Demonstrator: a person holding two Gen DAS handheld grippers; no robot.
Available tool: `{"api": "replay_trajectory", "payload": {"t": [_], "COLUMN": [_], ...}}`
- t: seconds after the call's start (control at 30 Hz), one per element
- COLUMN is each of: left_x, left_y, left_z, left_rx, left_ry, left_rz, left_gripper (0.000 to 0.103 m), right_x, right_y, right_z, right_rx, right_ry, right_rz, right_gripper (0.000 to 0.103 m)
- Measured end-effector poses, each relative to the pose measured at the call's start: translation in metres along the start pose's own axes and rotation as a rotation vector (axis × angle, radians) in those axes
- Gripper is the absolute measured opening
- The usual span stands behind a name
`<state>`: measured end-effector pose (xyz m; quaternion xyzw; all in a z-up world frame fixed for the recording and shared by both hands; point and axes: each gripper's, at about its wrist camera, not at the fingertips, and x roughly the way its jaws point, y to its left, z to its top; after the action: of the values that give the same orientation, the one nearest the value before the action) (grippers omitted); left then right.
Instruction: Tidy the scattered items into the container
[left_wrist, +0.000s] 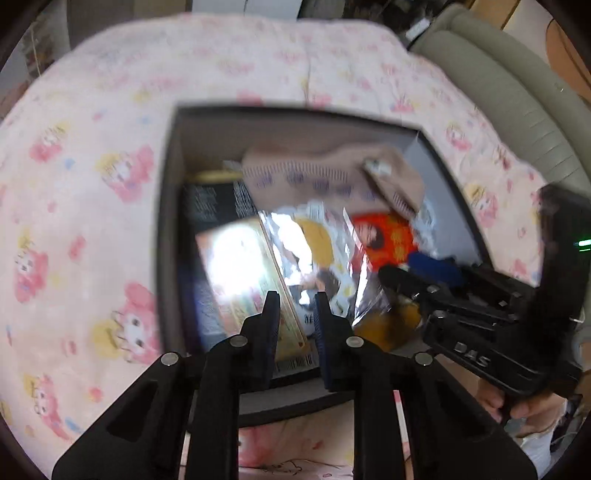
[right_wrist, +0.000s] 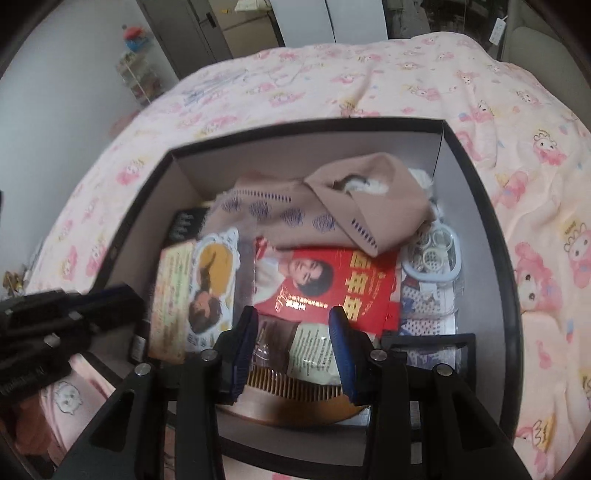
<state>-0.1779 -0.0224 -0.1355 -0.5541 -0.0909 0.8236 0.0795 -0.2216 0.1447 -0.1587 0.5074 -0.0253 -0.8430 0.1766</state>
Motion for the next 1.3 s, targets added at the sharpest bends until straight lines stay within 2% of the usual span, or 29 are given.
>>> {"api": "replay_trajectory", "payload": {"t": [0.13, 0.3, 0.43, 0.47, 0.5, 0.53, 0.57, 0.6, 0.63, 0.67, 0.73, 0.77, 0.9, 1.0, 1.17, 1.3], "left_x": [0.029, 0.031, 0.017, 0.008, -0.005, -0.022, -0.038, -0.058, -0.075, -0.09, -0.124, -0.134, -0.174, -0.196, -0.212, -0.214], "left_y": [0.003, 0.008, 0.007, 0.005, 0.002, -0.002, -0.006, -0.012, -0.018, -0.024, -0.033, -0.034, -0.05, -0.061, -0.077, -0.092], "left_z": [0.002, 0.01, 0.014, 0.013, 0.012, 0.012, 0.011, 0.01, 0.008, 0.007, 0.007, 0.009, -0.002, -0.026, -0.066, -0.099], "left_rx": [-0.038, -0.035, -0.032, -0.024, -0.013, -0.005, 0.002, 0.015, 0.031, 0.044, 0.049, 0.045, 0.047, 0.05, 0.057, 0.086], "left_ry": [0.093, 0.087, 0.026, 0.002, -0.042, -0.098, -0.157, -0.232, -0.292, -0.335, -0.407, -0.427, -0.518, -0.568, -0.605, -0.609], "left_rz": [-0.019, 0.018, 0.037, 0.044, 0.051, 0.066, 0.09, 0.118, 0.143, 0.164, 0.197, 0.194, 0.178, 0.191, 0.183, 0.229], "left_gripper": [0.018, 0.017, 0.019, 0.026, 0.046, 0.058, 0.075, 0.081, 0.082, 0.085, 0.097, 0.103, 0.102, 0.102, 0.102, 0.102], "right_x": [0.001, 0.0, -0.003, -0.005, -0.011, -0.024, -0.036, -0.05, -0.07, -0.086, -0.122, -0.135, -0.187, -0.213, -0.231, -0.234], "right_y": [0.005, 0.005, 0.006, 0.007, 0.007, 0.008, 0.009, 0.009, 0.011, 0.013, 0.017, 0.019, 0.026, 0.035, 0.047, 0.052], "right_z": [-0.002, -0.005, -0.004, -0.004, -0.003, -0.002, 0.0, 0.002, 0.006, 0.007, 0.008, 0.007, -0.006, -0.021, -0.053, -0.09], "right_rx": [-0.036, -0.056, -0.072, -0.075, -0.074, -0.064, -0.053, -0.039, -0.016, 0.001, 0.04, 0.054, 0.087, 0.076, 0.086, 0.098], "right_ry": [0.002, 0.002, -0.013, -0.012, -0.021, -0.052, -0.083, -0.117, -0.166, -0.203, -0.286, -0.314, -0.371, -0.393, -0.4, -0.383], "right_rz": [-0.029, -0.031, -0.08, -0.114, -0.141, -0.152, -0.145, -0.14, -0.143, -0.162, -0.227, -0.241, -0.234, -0.275, -0.269, -0.283], "right_gripper": [0.038, 0.041, 0.041, 0.041, 0.041, 0.043, 0.045, 0.054, 0.065, 0.068, 0.083, 0.085, 0.085, 0.085, 0.087, 0.087]}}
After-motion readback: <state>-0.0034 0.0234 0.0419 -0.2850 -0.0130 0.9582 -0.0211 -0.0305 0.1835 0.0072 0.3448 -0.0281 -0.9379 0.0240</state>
